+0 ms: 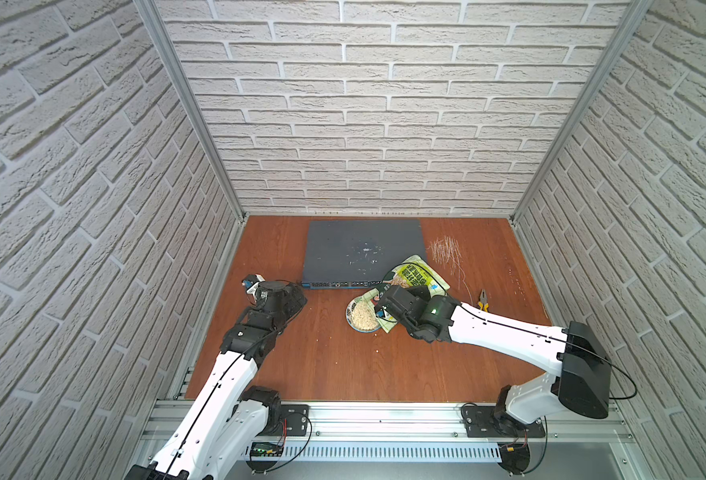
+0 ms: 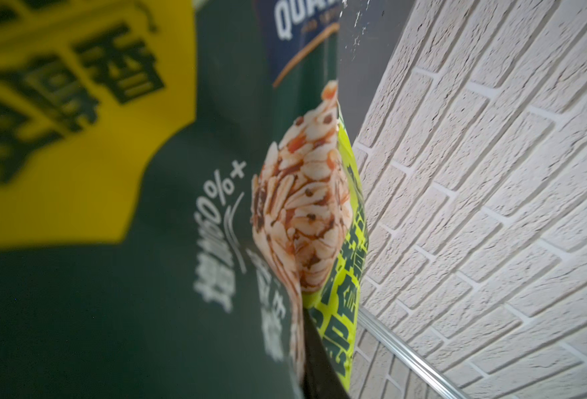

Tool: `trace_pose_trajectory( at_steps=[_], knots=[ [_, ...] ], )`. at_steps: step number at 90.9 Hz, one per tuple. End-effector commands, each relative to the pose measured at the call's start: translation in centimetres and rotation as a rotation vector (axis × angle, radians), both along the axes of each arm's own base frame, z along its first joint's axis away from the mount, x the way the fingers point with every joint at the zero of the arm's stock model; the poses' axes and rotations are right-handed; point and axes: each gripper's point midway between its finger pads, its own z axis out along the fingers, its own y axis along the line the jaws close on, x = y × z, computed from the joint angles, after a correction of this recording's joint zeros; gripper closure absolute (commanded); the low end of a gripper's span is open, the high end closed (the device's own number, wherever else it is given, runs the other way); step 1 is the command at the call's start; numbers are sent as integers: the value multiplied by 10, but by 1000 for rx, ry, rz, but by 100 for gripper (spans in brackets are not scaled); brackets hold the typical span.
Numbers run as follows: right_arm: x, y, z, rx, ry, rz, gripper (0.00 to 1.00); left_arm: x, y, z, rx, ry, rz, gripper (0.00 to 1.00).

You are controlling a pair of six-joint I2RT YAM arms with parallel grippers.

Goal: Pour the oats into the breakfast bowl
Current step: Pour the oats into the bowl, then place the oats bag at the center of the board.

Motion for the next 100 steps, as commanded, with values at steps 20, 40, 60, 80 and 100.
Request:
trace_pose_trajectory(
  at_steps=[20, 40, 60, 80, 100],
  knots=[
    [4, -13, 30, 387, -4, -114, 96, 5, 2, 9, 3, -14, 6, 6],
    [-3, -14, 15, 580, 116, -105, 97, 6, 2, 13, 14, -17, 5, 6],
    [-10, -10, 13, 983, 292, -146, 96, 13, 1, 24, 30, -55, -17, 6],
    [0, -13, 6, 1425, 418, -214, 96, 24, -6, 42, 37, -127, -69, 6],
    [15, 0, -4, 1687, 521, -170, 96, 30, -11, 54, 57, -174, -110, 5]
  ],
)
